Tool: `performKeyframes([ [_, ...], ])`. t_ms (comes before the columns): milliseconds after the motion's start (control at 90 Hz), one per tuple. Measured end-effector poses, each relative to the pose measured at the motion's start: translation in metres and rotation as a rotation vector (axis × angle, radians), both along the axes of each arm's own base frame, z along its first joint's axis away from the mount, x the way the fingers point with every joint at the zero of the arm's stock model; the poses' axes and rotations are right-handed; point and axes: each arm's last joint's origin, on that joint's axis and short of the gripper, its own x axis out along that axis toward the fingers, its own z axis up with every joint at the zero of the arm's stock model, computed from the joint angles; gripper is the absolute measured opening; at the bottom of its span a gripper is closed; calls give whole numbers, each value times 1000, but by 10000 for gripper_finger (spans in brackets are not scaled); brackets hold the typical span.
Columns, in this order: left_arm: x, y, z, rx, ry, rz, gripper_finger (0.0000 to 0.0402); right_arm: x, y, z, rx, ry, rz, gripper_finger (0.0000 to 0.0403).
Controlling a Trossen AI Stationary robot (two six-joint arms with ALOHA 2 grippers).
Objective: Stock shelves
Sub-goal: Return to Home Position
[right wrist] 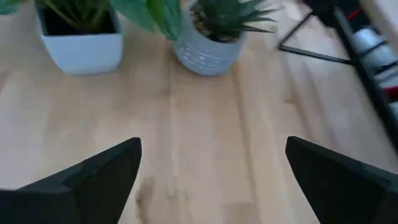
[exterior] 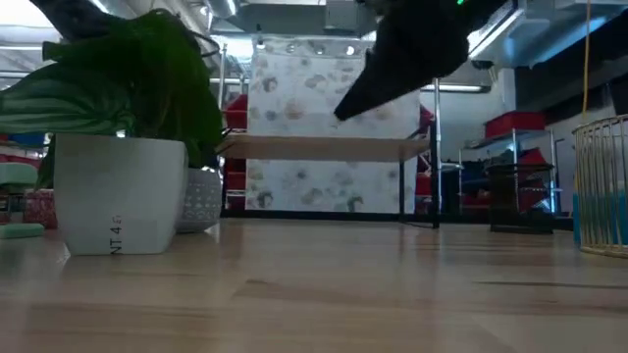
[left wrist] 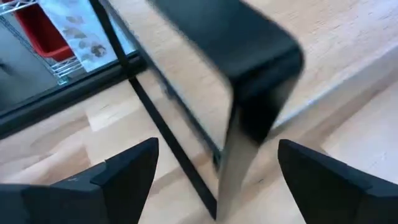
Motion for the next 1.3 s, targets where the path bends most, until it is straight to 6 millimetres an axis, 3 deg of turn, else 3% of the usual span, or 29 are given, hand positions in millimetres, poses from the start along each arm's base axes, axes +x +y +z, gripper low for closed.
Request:
performKeyframes([
  [233,-16,-20,13,-32,-32,-19,314,-21,-5,21,-33,24,-56,385],
  [389,-34,-36,29,-47,-115,-62,314,-44,-15,24,-53,42,-88,385],
  [567,-52,-57,53,-112,-354,-220,314,-83,-29,35,-24,-17,-146,385],
  [856,-75,-82,96,-104,-730,-501,314,-136,-46,78,82,-226,-117,385],
  [1067,-79,-96,131,20,-705,-623,314,-176,-60,105,127,-345,-97,385],
  [1300,-71,-125,151,232,-494,-608,314,-225,-77,123,222,-499,-118,385],
])
